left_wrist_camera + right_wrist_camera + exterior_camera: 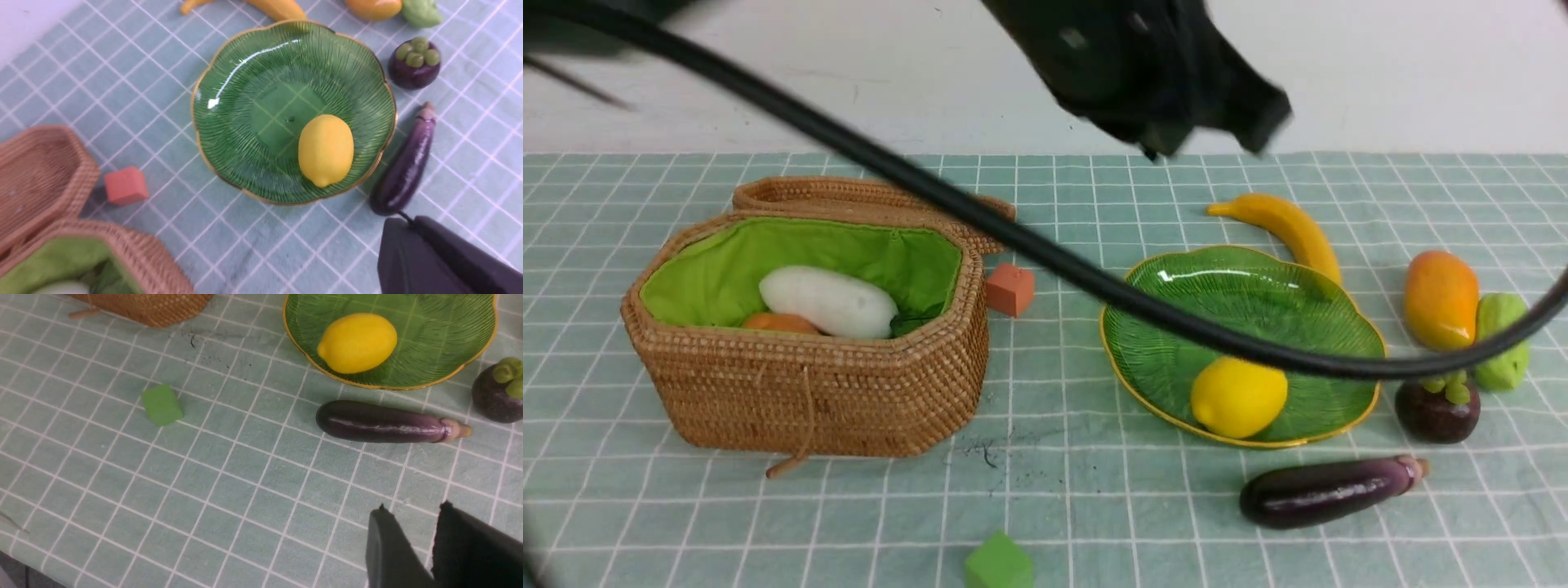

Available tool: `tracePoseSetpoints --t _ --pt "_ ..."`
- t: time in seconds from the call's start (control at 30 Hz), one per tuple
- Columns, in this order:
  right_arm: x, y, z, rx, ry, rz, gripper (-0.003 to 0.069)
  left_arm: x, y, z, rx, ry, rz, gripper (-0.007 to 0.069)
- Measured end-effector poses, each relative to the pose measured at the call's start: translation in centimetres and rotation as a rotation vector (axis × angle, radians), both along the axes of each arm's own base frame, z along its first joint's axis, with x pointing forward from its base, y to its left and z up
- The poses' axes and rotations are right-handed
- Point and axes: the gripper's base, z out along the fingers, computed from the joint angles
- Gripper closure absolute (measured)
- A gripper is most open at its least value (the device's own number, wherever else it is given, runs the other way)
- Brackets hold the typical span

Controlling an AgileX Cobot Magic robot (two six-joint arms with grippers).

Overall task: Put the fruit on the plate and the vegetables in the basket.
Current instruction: Grab an eggplant with your right arm and place it in the basket on the left.

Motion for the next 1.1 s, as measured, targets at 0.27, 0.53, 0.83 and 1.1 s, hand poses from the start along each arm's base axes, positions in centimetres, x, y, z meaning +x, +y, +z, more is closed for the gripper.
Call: tracePoseSetpoints --t 0.27,0.53,0.83,1.1 --pt "5.5 1.6 -2.5 -0.068 0.112 0.029 0.0465 -6.0 6.3 0.5 -0.012 0.017 0.019 0.0638" --pt "10.5 3.0 -6.3 -0.237 0.174 0.224 0.0450 -12.2 12.3 -8.3 -0.101 0.036 0.023 0.0638" --pt "14.6 3.1 -11.7 -0.526 0.271 0.486 0.0383 -17.9 18.0 -13.6 -0.309 -0.018 0.052 0.0638" --pt "18.4 2.8 -17.6 -0.762 0.346 0.669 0.0251 -20.8 21.0 -14.1 -0.438 -0.115 0.044 0.0638"
